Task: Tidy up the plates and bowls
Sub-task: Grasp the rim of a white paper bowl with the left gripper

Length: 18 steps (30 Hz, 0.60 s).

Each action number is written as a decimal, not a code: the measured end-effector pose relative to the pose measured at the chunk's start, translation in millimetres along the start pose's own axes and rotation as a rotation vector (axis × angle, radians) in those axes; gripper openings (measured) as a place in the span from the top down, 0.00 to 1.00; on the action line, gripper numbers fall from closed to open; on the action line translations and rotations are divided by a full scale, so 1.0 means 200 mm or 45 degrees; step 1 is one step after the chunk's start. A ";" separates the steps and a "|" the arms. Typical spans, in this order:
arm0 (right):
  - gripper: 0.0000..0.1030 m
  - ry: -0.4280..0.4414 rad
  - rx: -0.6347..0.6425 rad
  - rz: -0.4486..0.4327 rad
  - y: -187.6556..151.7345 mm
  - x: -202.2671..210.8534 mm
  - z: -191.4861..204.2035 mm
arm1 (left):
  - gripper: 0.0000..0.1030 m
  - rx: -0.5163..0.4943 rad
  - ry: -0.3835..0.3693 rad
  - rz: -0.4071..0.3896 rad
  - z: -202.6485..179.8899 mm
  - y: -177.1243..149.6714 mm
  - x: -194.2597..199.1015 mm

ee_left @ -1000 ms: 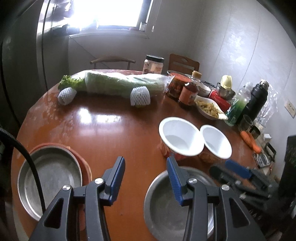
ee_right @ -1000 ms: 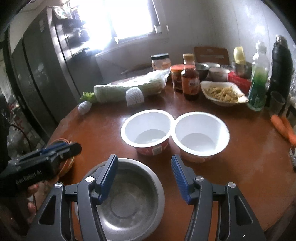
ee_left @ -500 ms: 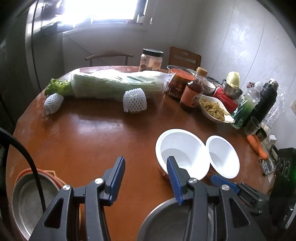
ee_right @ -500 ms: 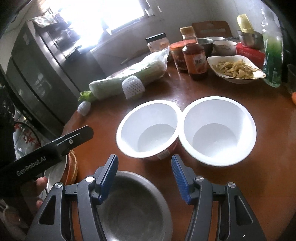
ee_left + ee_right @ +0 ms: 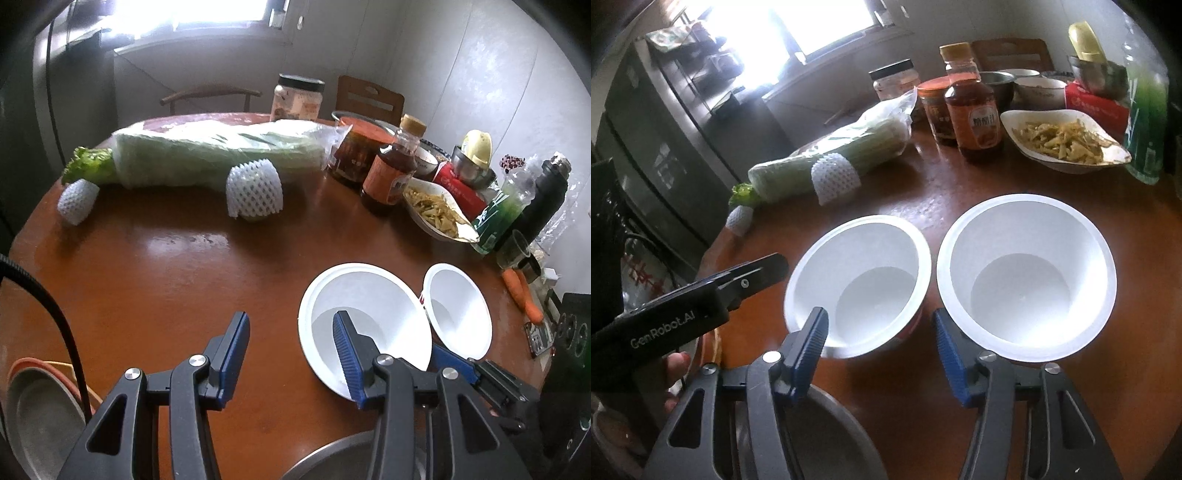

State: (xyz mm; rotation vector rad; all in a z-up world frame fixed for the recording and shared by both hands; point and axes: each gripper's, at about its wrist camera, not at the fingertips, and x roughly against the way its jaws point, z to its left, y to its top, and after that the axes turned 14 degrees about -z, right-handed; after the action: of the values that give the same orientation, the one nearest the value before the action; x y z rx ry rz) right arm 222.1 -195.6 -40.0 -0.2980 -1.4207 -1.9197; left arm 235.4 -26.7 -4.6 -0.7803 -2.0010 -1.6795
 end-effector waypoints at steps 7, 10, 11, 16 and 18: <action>0.58 -0.032 0.099 0.015 0.00 -0.07 0.00 | 0.55 0.006 -0.010 0.051 -0.01 -0.02 -0.10; 0.58 -0.035 0.116 0.016 0.01 -0.08 0.00 | 0.55 0.022 -0.035 0.081 -0.01 -0.03 -0.13; 0.59 -0.035 0.122 0.016 0.01 -0.09 0.00 | 0.55 0.031 -0.039 0.084 -0.01 -0.03 -0.14; 0.61 -0.048 0.158 0.029 0.00 -0.11 0.02 | 0.59 0.091 -0.092 0.137 0.02 -0.06 -0.19; 0.63 -0.039 0.165 0.035 0.00 -0.11 0.03 | 0.65 0.091 -0.117 0.150 0.01 -0.07 -0.20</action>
State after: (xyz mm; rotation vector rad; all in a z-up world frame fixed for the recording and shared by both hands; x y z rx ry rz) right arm 236.9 -181.4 -50.8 -0.2853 -1.5454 -1.7990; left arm 256.8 -32.5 -40.1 -0.9461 -2.0212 -1.5232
